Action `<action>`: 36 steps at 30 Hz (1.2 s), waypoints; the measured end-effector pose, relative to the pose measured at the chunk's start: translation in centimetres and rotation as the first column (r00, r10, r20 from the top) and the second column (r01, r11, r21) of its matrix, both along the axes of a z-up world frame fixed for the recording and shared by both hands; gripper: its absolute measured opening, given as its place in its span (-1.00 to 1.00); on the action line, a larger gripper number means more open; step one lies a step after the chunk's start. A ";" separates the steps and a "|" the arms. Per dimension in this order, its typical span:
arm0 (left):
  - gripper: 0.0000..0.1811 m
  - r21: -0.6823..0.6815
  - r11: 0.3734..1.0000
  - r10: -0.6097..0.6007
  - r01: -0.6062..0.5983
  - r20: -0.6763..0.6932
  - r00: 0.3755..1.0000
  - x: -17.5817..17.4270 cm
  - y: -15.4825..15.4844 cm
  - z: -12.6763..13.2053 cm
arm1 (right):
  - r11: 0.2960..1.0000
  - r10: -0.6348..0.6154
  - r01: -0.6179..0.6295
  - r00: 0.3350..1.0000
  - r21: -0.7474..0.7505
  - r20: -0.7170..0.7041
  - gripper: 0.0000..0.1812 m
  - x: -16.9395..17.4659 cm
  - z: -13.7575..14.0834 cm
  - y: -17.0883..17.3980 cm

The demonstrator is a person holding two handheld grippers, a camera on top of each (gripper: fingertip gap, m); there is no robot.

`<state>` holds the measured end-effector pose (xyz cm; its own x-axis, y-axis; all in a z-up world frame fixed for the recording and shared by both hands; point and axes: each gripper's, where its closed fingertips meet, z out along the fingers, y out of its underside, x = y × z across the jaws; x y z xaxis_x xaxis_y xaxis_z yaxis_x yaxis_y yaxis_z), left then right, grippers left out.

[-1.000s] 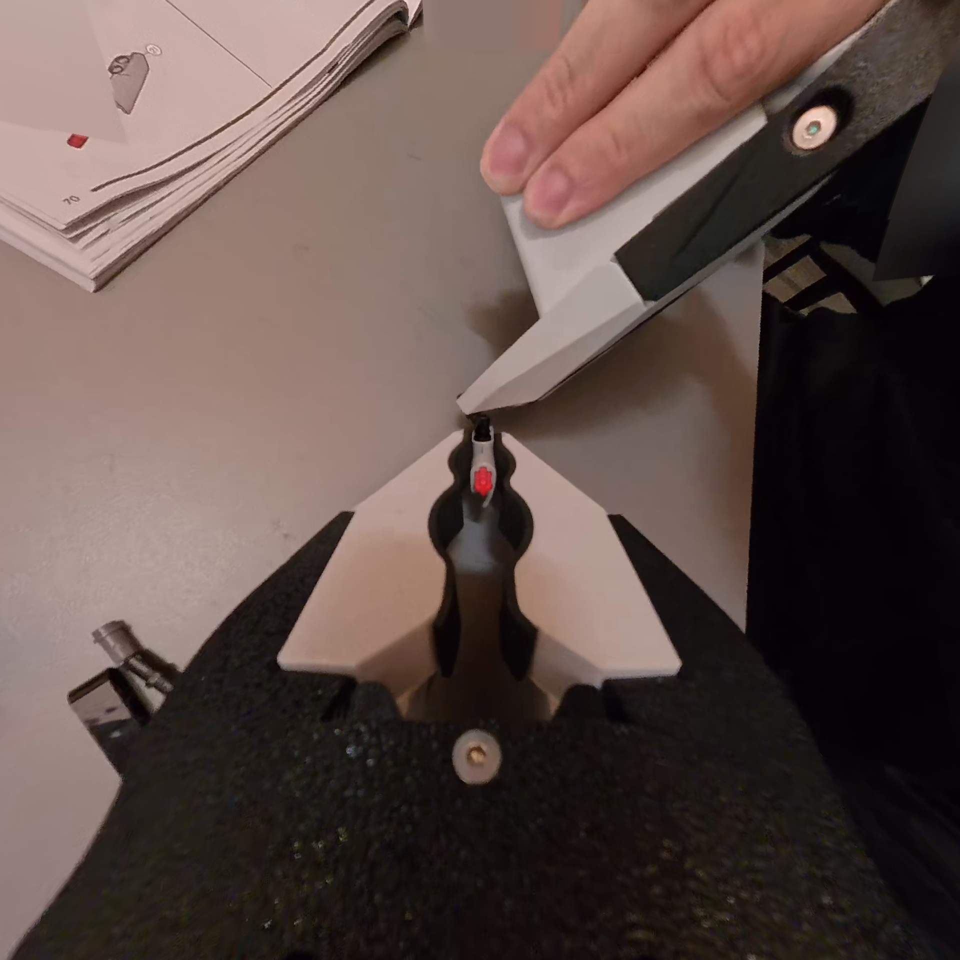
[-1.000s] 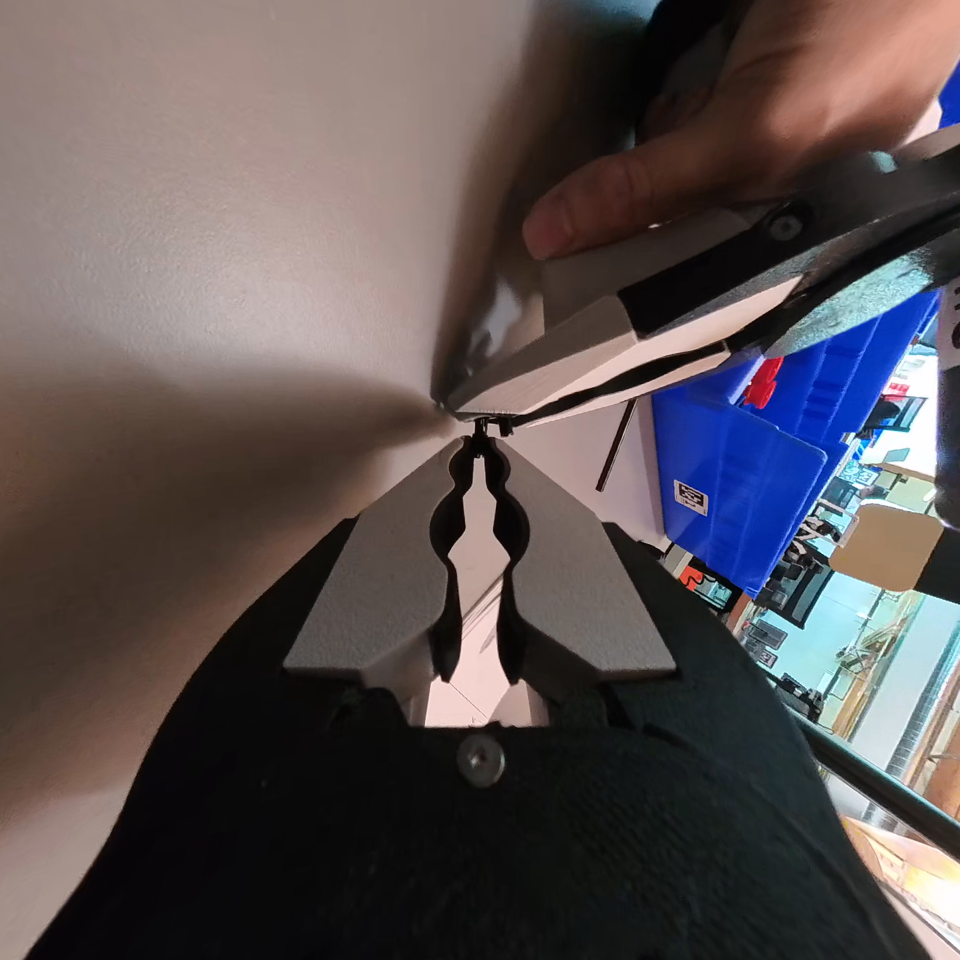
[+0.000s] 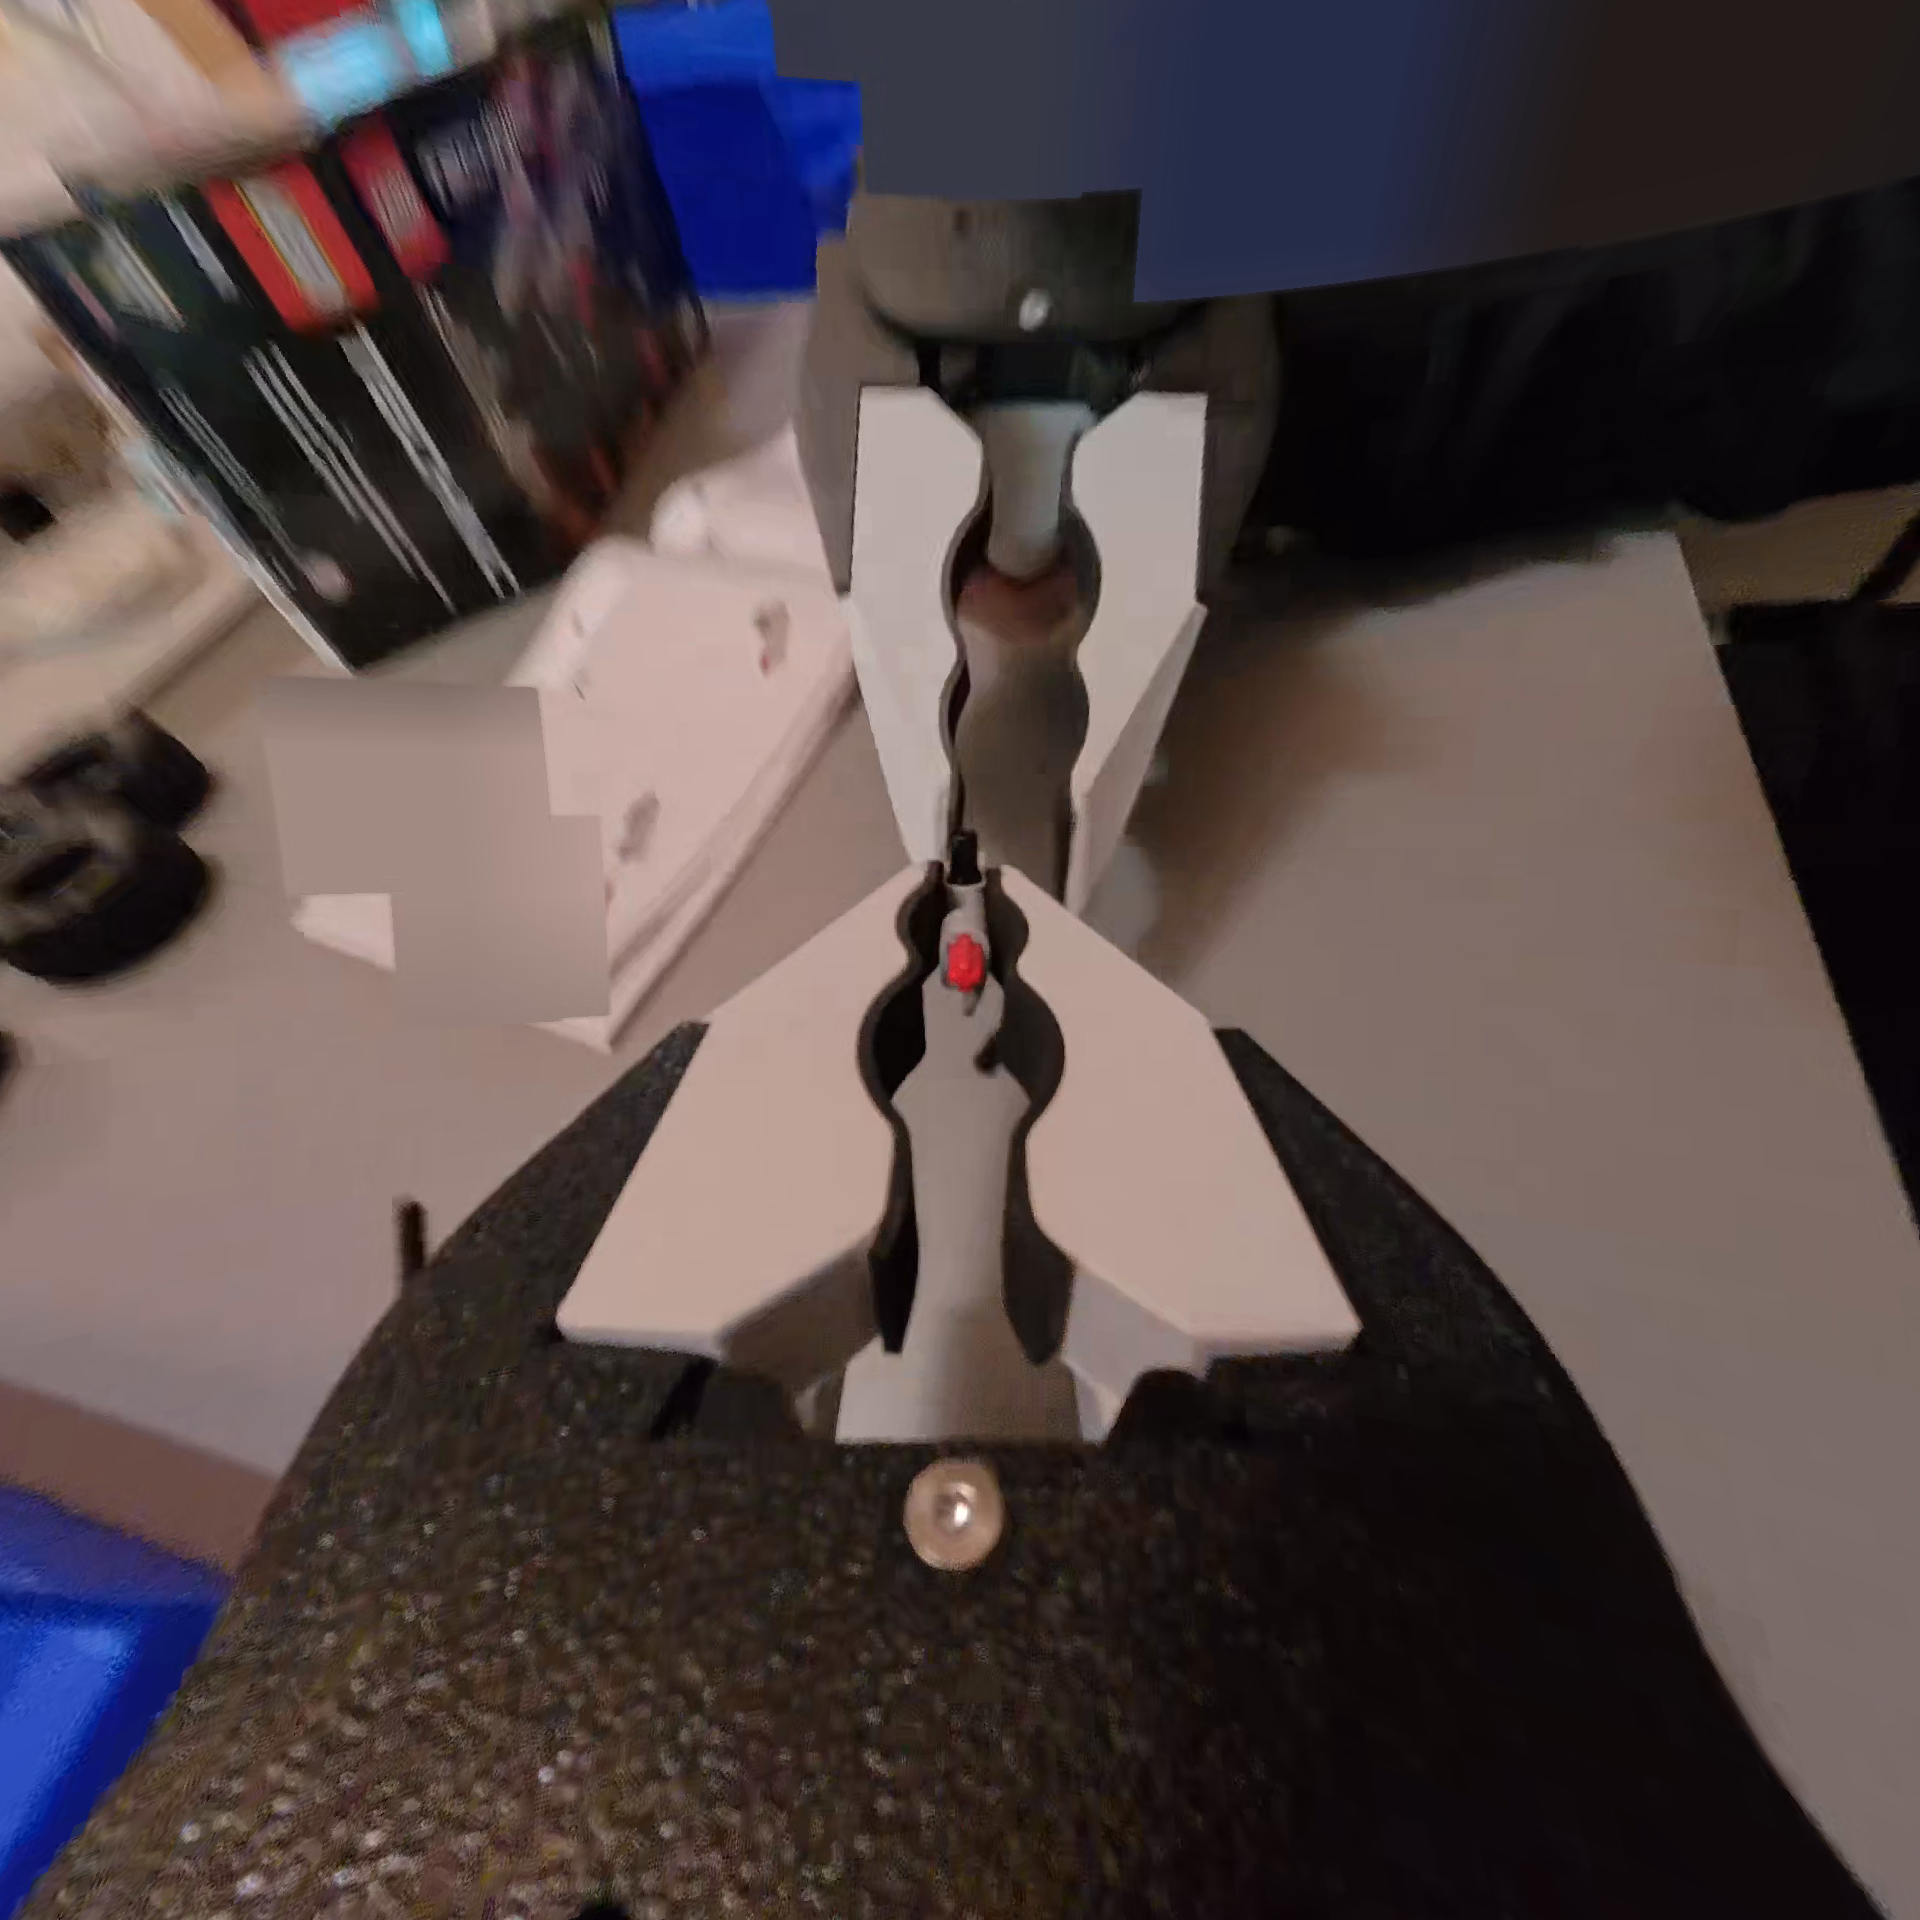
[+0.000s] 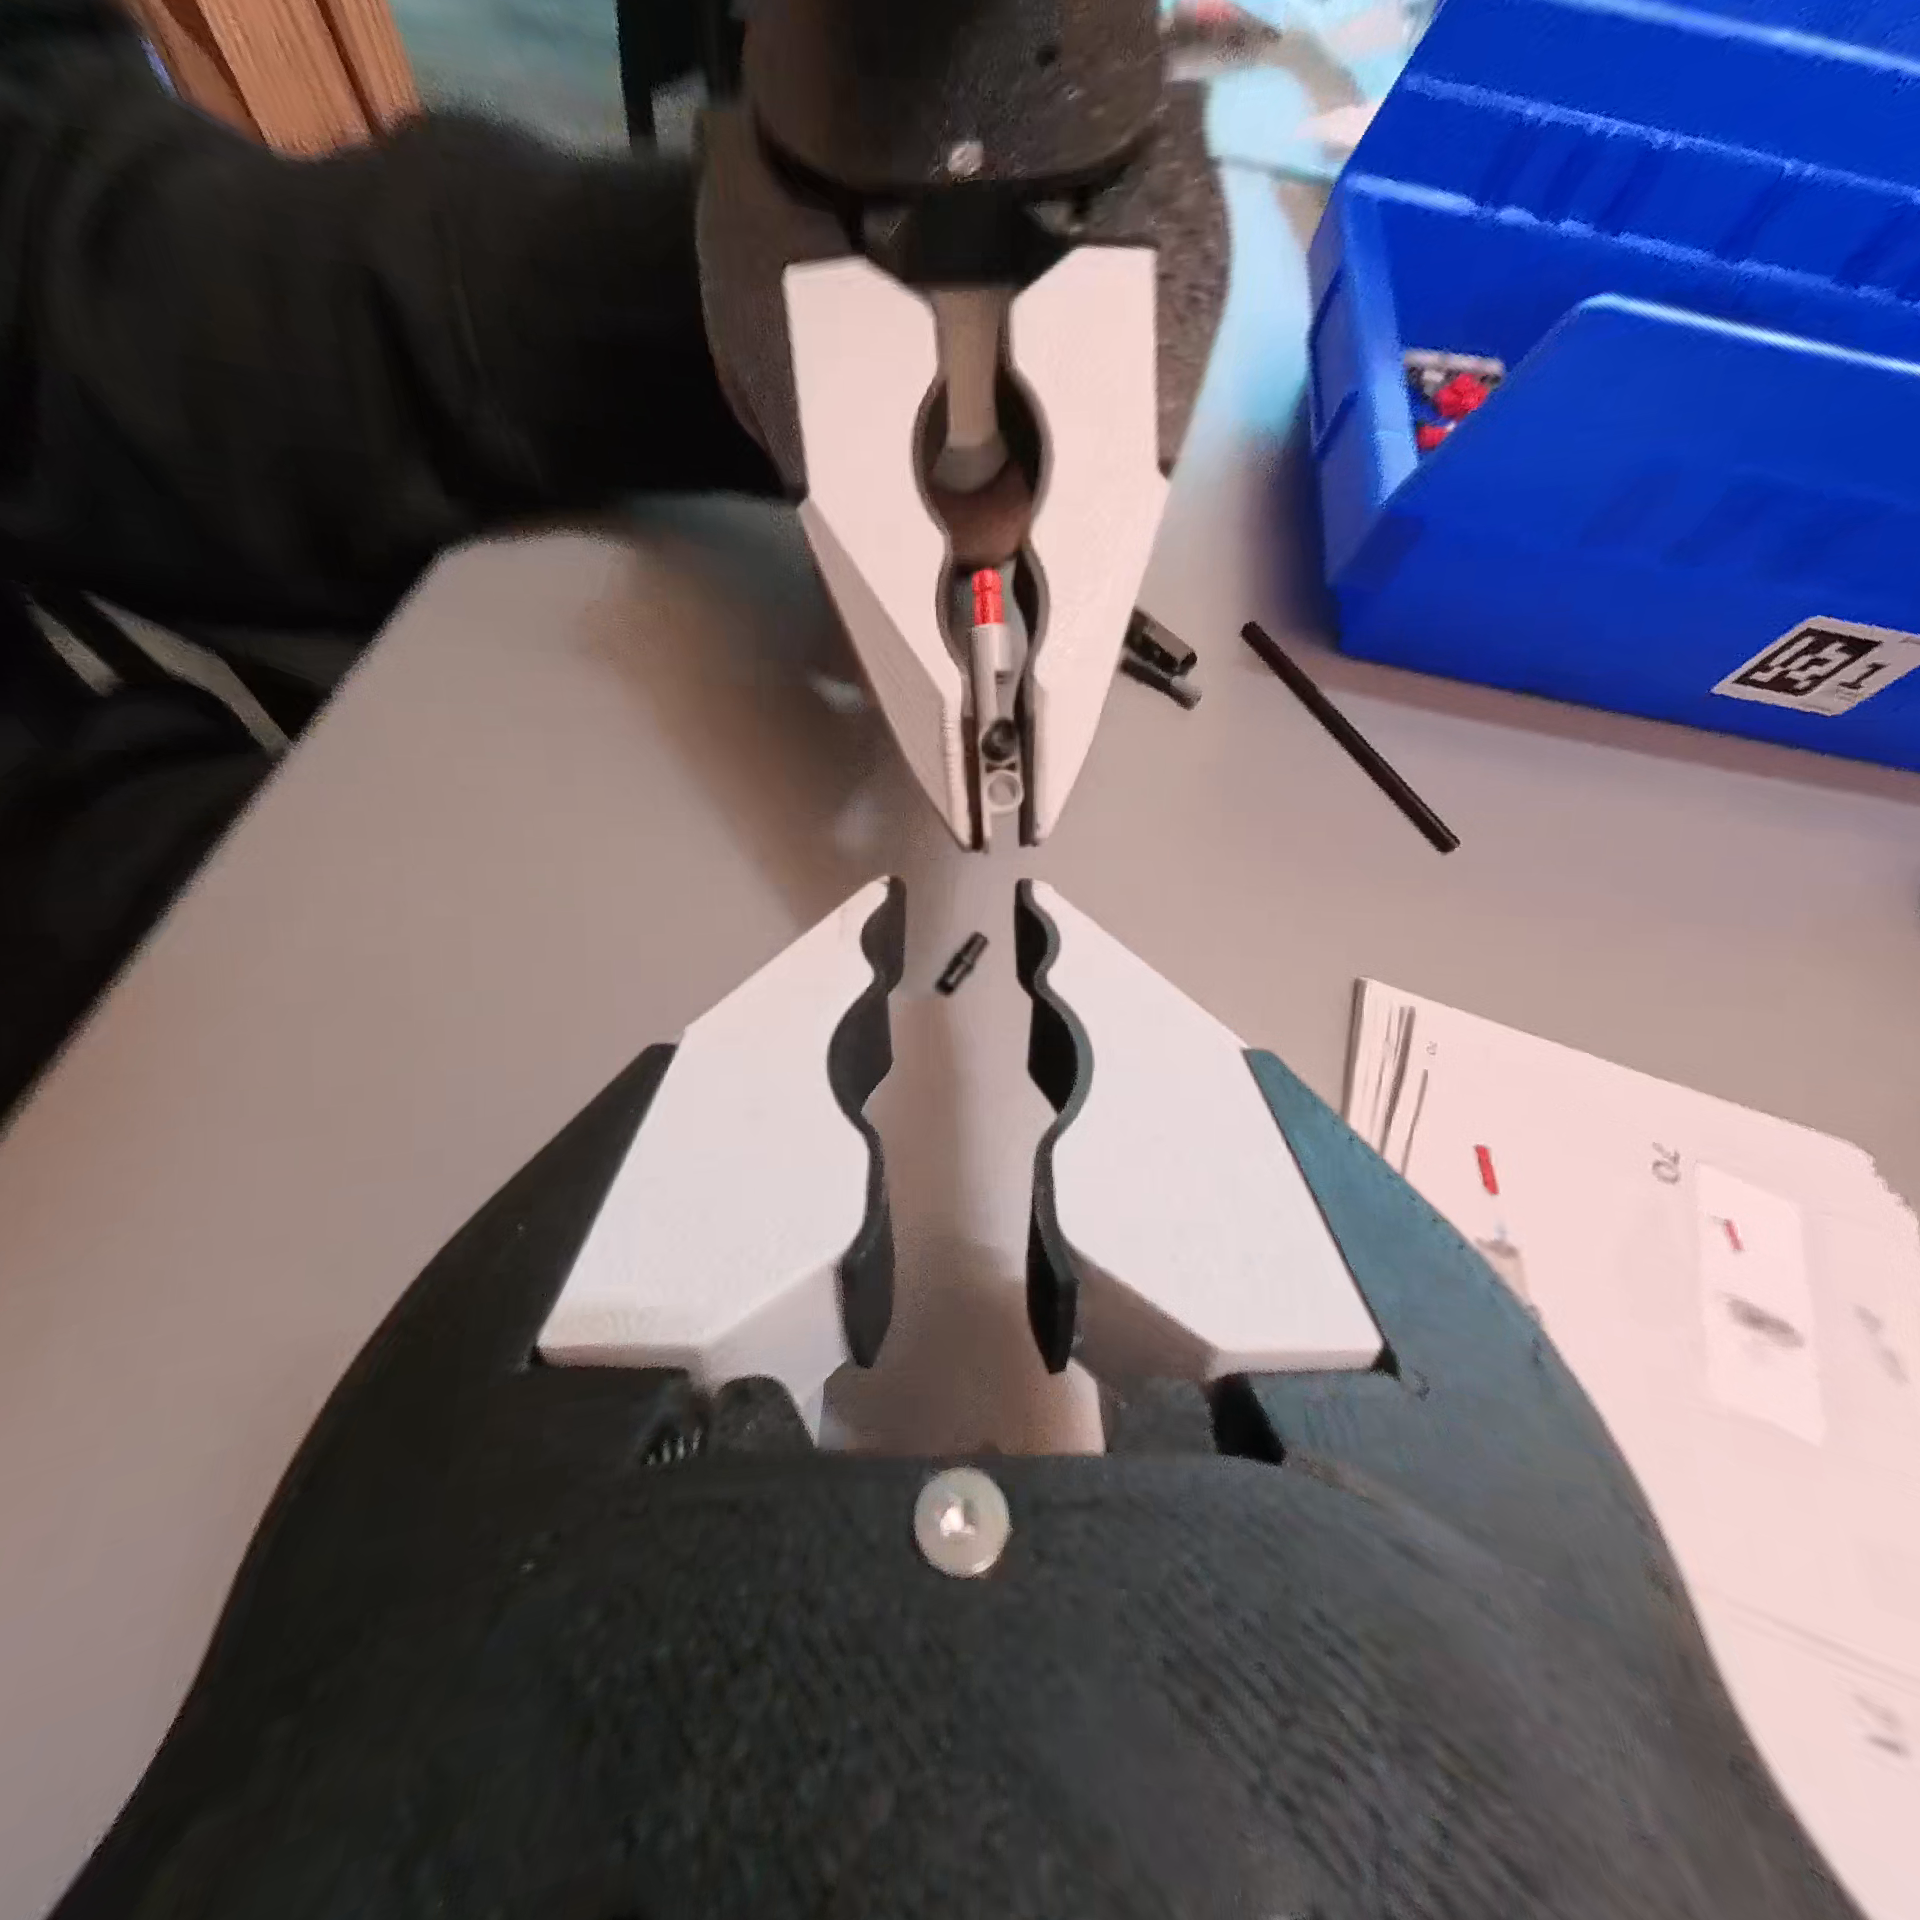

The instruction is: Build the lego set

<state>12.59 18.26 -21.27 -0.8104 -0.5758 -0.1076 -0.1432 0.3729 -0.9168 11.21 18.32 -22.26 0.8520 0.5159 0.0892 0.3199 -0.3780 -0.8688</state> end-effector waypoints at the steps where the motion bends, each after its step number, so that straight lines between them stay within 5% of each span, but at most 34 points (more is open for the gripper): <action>1: -0.95 -0.004 1.000 -0.011 0.011 0.075 0.997 0.0 -0.5 1.0 | 0.999 -0.011 0.013 0.997 0.029 -0.075 -0.75 0.0 0.9 -0.4; 4: -0.95 -0.018 0.999 -0.043 0.047 0.195 0.980 -0.1 -2.1 2.8 | 0.996 0.003 0.031 0.929 0.086 -0.370 -0.77 -0.2 3.7 -1.7; 7: -0.95 -0.061 0.994 -0.068 0.085 0.250 0.966 -0.4 -3.6 4.1 | 0.991 0.054 0.016 0.858 0.133 -0.510 -0.77 -0.3 5.0 -2.7; 12: -0.96 -0.065 0.988 -0.117 0.143 0.309 0.944 -1.2 -4.9 5.1 | 0.980 0.150 -0.027 0.749 0.197 -0.645 -0.80 -1.4 6.5 -3.9; 20: -0.95 0.022 0.994 -0.108 0.110 0.450 0.887 -1.1 -6.2 6.1 | 0.978 0.204 -0.071 0.483 0.194 -0.851 -0.86 -2.0 7.6 -4.5; 29: -0.91 0.120 0.993 -0.053 -0.011 0.513 0.857 -0.3 -6.0 6.5 | 0.976 0.156 0.031 0.597 0.217 -0.787 -0.88 -1.2 7.9 -4.6; 36: -0.95 0.151 0.988 -0.055 -0.019 0.473 0.879 -0.1 -5.6 5.7 | 0.983 0.128 0.044 0.542 0.180 -0.831 -0.88 -0.9 7.1 -4.4</action>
